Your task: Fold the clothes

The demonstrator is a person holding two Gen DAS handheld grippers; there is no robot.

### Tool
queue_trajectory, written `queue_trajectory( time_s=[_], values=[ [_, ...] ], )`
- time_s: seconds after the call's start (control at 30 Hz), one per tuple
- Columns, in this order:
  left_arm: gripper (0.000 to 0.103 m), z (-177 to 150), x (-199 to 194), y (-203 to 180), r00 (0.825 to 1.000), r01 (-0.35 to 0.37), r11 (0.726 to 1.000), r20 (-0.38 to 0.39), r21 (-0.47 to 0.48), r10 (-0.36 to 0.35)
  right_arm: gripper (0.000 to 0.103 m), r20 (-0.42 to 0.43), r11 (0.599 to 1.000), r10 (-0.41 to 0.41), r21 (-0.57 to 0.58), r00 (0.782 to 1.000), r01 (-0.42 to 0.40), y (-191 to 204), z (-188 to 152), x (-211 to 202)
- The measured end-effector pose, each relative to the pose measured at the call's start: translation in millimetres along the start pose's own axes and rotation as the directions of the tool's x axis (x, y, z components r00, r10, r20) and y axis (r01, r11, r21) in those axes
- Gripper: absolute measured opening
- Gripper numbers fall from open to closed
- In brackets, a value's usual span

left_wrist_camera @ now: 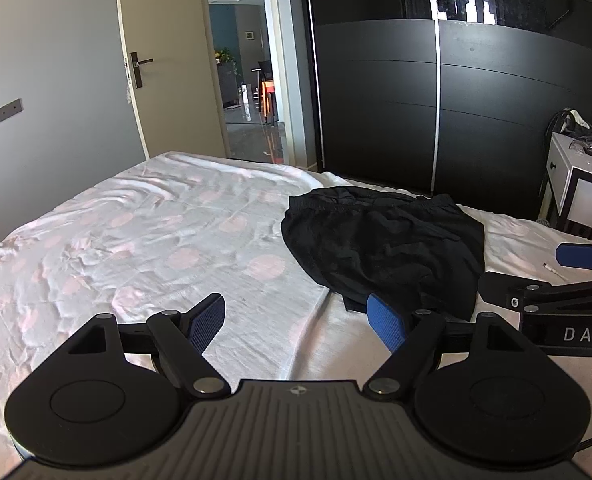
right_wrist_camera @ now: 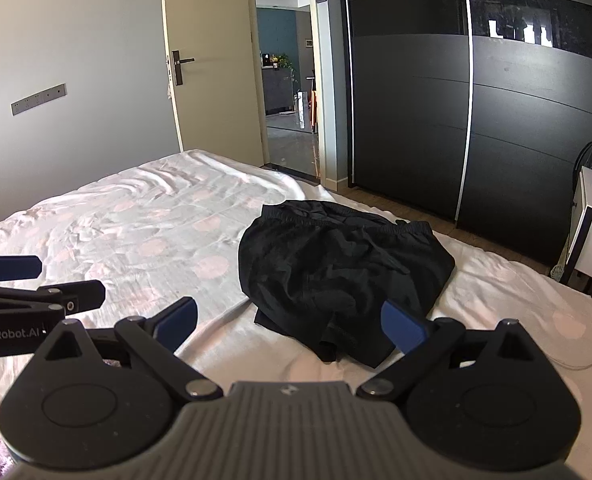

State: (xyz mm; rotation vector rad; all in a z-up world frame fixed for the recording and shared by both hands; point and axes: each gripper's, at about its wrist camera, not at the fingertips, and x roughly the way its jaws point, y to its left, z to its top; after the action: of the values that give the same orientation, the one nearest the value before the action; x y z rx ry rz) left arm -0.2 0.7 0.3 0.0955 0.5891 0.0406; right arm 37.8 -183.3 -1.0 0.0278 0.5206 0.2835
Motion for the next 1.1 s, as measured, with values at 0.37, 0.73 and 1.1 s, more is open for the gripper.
queue_trajectory(
  time_s=[0.37, 0.73, 1.1],
  values=[
    [0.078, -1.4, -0.7, -5.2, 0.999, 0.006, 1.0, -0.032, 0.01, -0.006, 0.099, -0.005, 1.0, 0.012, -0.018, 1.0, -0.012, 1.3, -3.9, -1.6],
    [0.078, -2.2, -3.8, -4.9, 0.999, 0.007, 1.0, -0.035, -0.004, -0.007, 0.099, -0.009, 1.0, 0.024, -0.02, 1.0, -0.024, 3.6, -6.9, -4.7],
    [0.078, -2.8, -2.7, -5.1, 0.999, 0.007, 1.0, -0.045, -0.015, -0.008, 0.099, -0.012, 0.999, 0.03, -0.019, 0.999, -0.03, 3.8, -7.0, -5.7]
  ],
)
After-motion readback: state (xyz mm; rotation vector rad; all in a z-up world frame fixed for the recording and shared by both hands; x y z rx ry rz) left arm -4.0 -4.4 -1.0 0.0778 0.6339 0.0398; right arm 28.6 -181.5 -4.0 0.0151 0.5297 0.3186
